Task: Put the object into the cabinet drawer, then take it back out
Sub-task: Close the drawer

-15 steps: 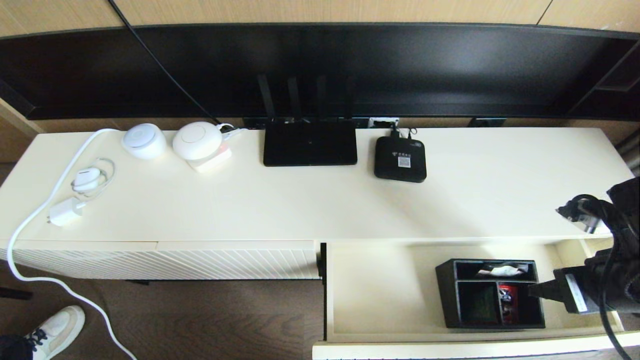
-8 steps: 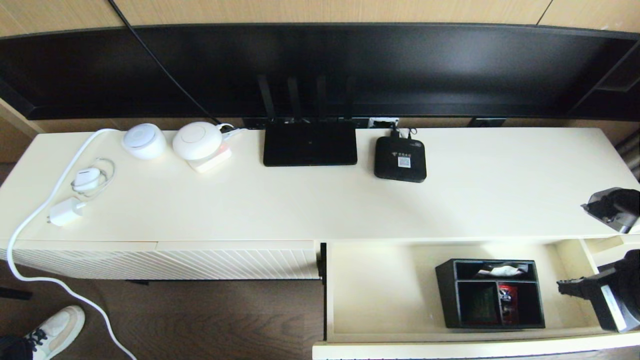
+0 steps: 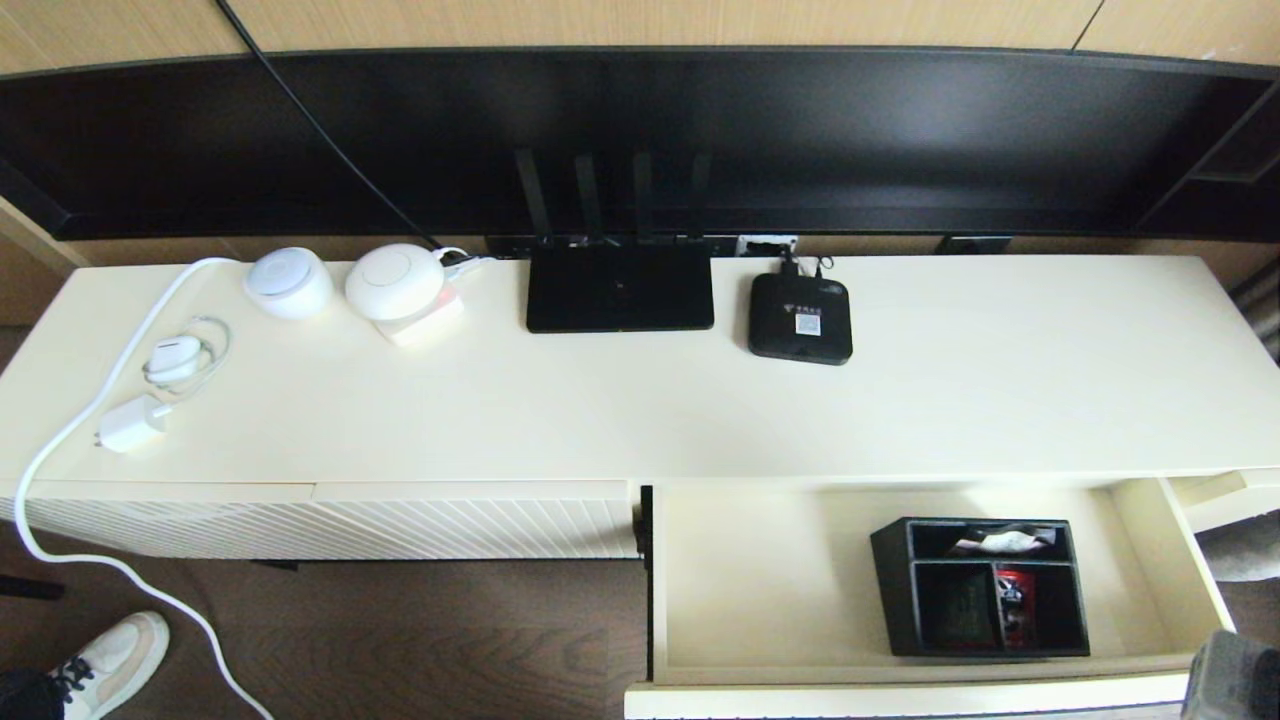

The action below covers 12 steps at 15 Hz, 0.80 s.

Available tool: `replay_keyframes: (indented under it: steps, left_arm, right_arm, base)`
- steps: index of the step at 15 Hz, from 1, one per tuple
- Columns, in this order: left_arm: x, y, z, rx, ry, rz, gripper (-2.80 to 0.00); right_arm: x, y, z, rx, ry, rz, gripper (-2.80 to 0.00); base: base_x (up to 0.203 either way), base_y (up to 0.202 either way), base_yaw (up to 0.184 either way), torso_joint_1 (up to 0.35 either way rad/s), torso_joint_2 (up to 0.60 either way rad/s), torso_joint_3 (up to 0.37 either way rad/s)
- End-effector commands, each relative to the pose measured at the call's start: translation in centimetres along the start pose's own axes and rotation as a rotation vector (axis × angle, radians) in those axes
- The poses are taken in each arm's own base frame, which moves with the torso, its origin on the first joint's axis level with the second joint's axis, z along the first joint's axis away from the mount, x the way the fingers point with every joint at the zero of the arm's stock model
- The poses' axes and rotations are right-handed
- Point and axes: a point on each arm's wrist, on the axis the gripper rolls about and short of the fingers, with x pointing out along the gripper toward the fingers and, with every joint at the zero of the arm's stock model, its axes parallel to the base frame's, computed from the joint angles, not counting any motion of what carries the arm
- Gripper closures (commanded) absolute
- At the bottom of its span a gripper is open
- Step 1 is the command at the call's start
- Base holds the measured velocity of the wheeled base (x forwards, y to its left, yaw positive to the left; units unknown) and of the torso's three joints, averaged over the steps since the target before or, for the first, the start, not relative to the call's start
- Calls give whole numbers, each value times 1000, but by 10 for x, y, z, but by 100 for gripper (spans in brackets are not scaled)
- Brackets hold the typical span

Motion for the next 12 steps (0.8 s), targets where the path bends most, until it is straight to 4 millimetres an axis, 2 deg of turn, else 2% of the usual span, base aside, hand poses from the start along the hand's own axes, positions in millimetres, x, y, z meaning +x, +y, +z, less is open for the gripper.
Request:
replay_keyframes:
  steps: [1, 3, 6, 7, 12]
  left_arm:
    - [0, 0, 0, 0, 2, 0, 0]
    - [0, 0, 0, 0, 2, 0, 0]
    - [0, 0, 0, 0, 2, 0, 0]
    - [0, 0, 0, 0, 1, 0, 0]
    - [0, 0, 0, 0, 0, 0, 0]
  right_arm:
    - [7, 5, -9, -45, 41, 5, 0]
    - [24, 9, -11, -67, 110, -5, 0]
    - [53, 13, 0, -59, 72, -47, 0]
    - [60, 14, -2, -67, 72, -72, 0]
    - [62, 17, -9, -153, 89, -74, 0]
  base:
    - [0, 0, 0, 0, 0, 0]
    - [0, 0, 0, 0, 0, 0]
    - [0, 0, 0, 0, 0, 0]
    - [0, 0, 0, 0, 0, 0]
    - [0, 0, 0, 0, 0, 0]
